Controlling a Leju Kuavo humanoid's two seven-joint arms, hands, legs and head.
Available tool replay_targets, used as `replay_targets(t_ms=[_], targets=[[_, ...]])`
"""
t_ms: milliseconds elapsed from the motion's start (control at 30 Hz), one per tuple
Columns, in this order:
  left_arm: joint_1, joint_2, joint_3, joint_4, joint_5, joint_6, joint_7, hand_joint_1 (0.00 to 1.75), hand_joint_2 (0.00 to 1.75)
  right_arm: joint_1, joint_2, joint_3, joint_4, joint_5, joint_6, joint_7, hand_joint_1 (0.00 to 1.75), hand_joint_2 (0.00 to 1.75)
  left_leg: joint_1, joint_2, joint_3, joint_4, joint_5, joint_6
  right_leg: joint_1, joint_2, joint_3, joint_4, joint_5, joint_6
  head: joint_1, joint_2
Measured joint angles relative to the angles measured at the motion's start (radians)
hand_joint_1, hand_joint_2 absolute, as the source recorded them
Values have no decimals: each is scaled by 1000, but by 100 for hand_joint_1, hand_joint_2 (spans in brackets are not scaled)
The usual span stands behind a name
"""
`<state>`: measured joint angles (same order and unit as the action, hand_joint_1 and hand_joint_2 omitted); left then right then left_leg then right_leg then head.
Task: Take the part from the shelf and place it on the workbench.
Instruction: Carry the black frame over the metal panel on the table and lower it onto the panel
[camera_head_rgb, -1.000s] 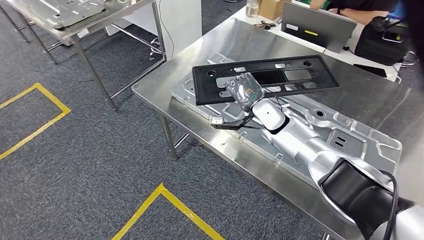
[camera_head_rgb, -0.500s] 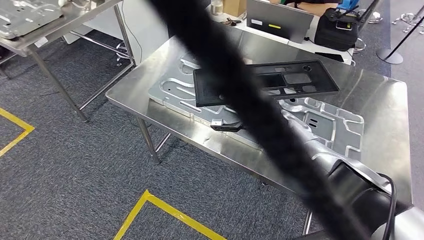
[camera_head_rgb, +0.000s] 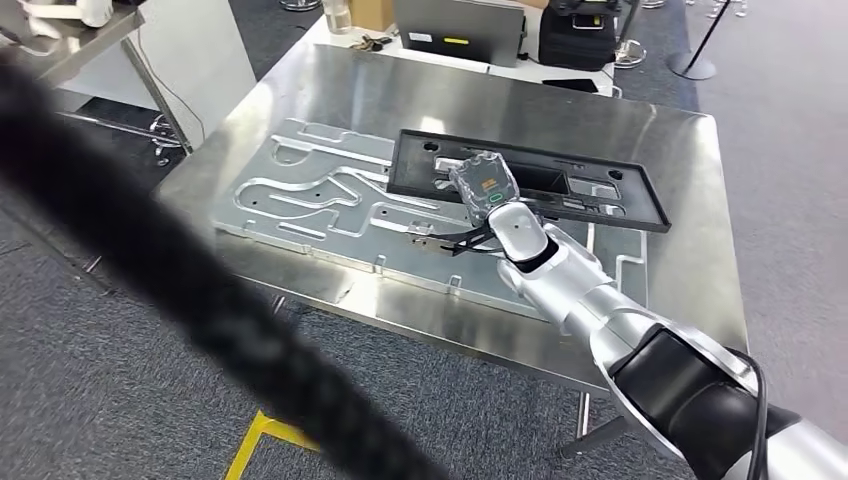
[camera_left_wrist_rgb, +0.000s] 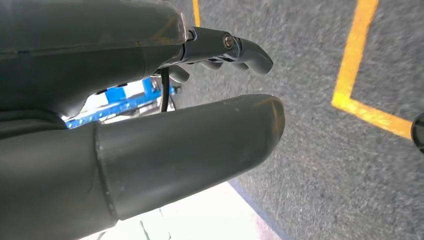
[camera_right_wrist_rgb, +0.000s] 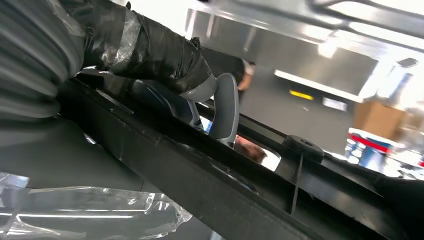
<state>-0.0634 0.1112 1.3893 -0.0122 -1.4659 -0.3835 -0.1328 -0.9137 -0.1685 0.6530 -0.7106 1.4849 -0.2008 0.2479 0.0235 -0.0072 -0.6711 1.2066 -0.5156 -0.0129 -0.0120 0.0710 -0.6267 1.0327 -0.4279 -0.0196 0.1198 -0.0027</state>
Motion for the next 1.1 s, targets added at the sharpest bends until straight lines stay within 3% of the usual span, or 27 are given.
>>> replay_targets(t_ms=[67, 100, 133, 200, 267, 333, 400, 433, 467, 533, 567, 633, 700, 767, 800, 867, 933, 967, 1067, 1100], targets=[[0, 0, 2, 0, 0, 2, 0, 0, 0, 2, 8, -17, -9, -4, 17, 2, 175, 175, 4, -38, 48, -115, 49, 3, 1, 25, -6, 11, -5, 9, 0, 0], [0, -1, 3, 0, 0, 2, 0, 0, 0, 4, 11, -24, -15, -7, 26, 2, 175, 175, 5, -52, 61, -145, 56, 4, 0, 36, -11, 15, -5, 15, 0, 0], [-1, -1, 5, 0, 0, 3, 1, 0, 0, 6, 13, -32, -20, -10, 35, 2, 175, 175, 4, -54, 65, -153, 52, 7, 0, 46, -15, 16, -4, 21, 0, 0], [-5, -3, 9, 0, 0, 4, 1, 0, 0, 13, 14, -44, -27, -12, 47, 3, 175, 175, 4, -34, 68, -161, 55, 17, -3, 61, -20, 14, -1, 33, 0, 0], [-8, -5, 14, 0, 0, 5, 1, 0, 0, 16, 15, -54, -34, -12, 52, 5, 175, 175, 5, -11, 73, -171, 61, 32, -1, 20, -37, 45, -22, 44, 1, 0], [-9, -6, 16, 1, -1, 5, 1, 0, 0, 16, 19, -60, -41, -12, 59, 6, 175, 175, 3, 10, 74, -176, 62, 42, 0, -43, -87, 150, -77, 51, 2, 0], [-9, -7, 17, 1, -4, 5, 2, 0, 0, 20, 22, -63, -43, -14, 72, 7, 175, 175, 1, 32, 75, -175, 60, 46, -3, -63, -141, 260, -116, 55, 2, 0], [-9, -7, 18, 1, -5, 5, 3, 0, 0, 24, 24, -64, -43, -16, 78, 8, 175, 175, 1, 42, 76, -175, 59, 46, -4, -66, -149, 275, -110, 56, 2, 0], [-9, -8, 18, 1, -6, 5, 4, 0, 0, 26, 27, -65, -44, -22, 84, 8, 175, 175, 1, 49, 77, -175, 57, 45, -5, -69, -138, 252, -87, 56, 2, 0], [-10, -10, 21, 1, -6, 5, 4, 0, 0, 26, 36, -68, -50, -39, 102, 0, 175, 175, 1, 61, 82, -175, 52, 40, -3, -80, -74, 126, -23, 49, 2, 0], [-11, -10, 22, 1, -7, 5, 5, 0, 0, 24, 42, -70, -54, -49, 114, -8, 175, 175, -1, 66, 84, -174, 50, 35, 1, -87, -42, 64, -5, 44, 2, 0], [-14, -12, 24, 2, -8, 1, 5, 0, 87, 22, 52, -71, -59, -67, 140, -22, 87, 87, -4, 77, 85, -175, 48, 25, 10, -95, -13, 7, 0, 33, 2, 0], [-18, -12, 25, 2, -9, -12, 5, 0, 175, 22, 63, -70, -60, -79, 163, -33, 0, 0, -5, 82, 89, -179, 46, 12, 10, -89, -9, 0, -1, 23, 2, 0], [-19, -12, 28, 2, -9, -33, 5, 0, 175, 20, 77, -67, -58, -88, 186, -49, 0, 0, -3, 61, 83, -153, 24, 3, 4, -84, 0, -11, 2, 10, 2, 0], [-17, -11, 30, 3, -11, -41, 5, 0, 175, 17, 86, -64, -56, -93, 197, -57, 0, 0, -2, 45, 65, -112, -1, 1, 1, -83, 5, -15, 3, 4, 2, 0], [-13, -11, 32, 3, -15, -47, 6, 0, 175, 13, 104, -55, -46, -101, 215, -70, 0, 0, -1, 21, 3, 14, -58, -2, 3, -78, 7, -15, 2, -4, 1, 0], [-9, -11, 33, 3, -18, -46, 8, 0, 175, 15, 118, -44, -34, -103, 225, -76, 0, 0, -1, 16, -42, 92, -70, -5, 4, -70, 7, -11, -1, -6, 1, 0], [-8, -10, 34, 3, -18, -45, 8, 0, 175, 16, 123, -39, -30, -103, 227, -76, 0, 0, 0, 15, -40, 77, -47, -6, 4, -66, 7, -8, -3, -5, 1, 0], [-8, -8, 37, 3, -18, -45, 10, 0, 175, 12, 131, -34, -22, -104, 228, -76, 0, 0, 2, 10, 32, -96, 47, -5, 3, -56, 4, 10, -13, 6, 1, 0], [-8, -8, 38, 3, -18, -43, 10, 0, 131, 10, 133, -34, -20, -104, 228, -76, 0, 0, 2, 7, 49, -134, 59, -2, 5, -53, 1, 16, -16, 11, 1, 0]])
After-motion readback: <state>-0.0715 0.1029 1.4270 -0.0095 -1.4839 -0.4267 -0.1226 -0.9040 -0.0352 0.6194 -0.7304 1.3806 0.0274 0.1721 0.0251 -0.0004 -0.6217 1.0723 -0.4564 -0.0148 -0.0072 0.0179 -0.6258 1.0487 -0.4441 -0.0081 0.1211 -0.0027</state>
